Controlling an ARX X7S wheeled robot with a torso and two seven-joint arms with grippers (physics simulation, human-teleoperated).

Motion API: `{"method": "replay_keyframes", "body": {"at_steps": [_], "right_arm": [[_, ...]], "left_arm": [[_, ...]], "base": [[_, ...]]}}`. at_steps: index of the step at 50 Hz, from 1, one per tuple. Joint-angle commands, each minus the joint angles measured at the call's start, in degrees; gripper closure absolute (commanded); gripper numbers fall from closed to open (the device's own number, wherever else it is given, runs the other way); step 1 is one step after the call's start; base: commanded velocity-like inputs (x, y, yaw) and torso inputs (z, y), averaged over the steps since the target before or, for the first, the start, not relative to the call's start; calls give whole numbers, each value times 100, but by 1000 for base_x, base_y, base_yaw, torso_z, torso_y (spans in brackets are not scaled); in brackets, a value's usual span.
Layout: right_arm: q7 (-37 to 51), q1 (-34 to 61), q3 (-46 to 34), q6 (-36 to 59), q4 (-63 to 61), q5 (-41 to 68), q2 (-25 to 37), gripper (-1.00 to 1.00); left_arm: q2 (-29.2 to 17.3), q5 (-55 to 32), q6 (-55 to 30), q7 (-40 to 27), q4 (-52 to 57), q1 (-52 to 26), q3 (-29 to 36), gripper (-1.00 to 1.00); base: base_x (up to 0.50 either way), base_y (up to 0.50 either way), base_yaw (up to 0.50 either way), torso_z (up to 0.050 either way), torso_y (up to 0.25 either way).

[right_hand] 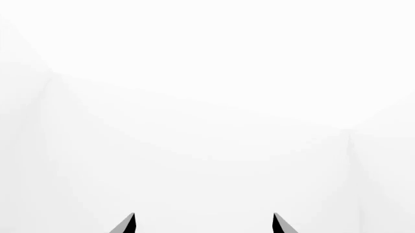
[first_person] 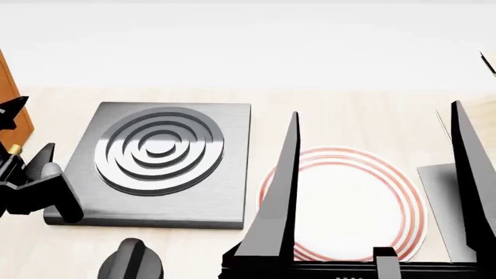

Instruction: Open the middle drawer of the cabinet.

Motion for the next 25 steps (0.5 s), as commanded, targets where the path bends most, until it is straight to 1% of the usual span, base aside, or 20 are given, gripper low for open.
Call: {"method": "replay_keyframes", "body": {"at_steps": [1,12,25], "right_arm": [[2,19,-14,26,0,2,0,-100],[-13,13,-3,25,0,-5,0,-100],[-29,-27,24,-9,0,19,0,-100]], "left_arm": [[4,-157,-175,-69,-78,5,337,-100],[16,-290,-307,-107,-78,37,579,-100],[-92,-383,-448,-135,-79,124,770,-100]], "base": [[0,0,0,0,0],[0,0,0,0,0],[0,0,0,0,0]]}}
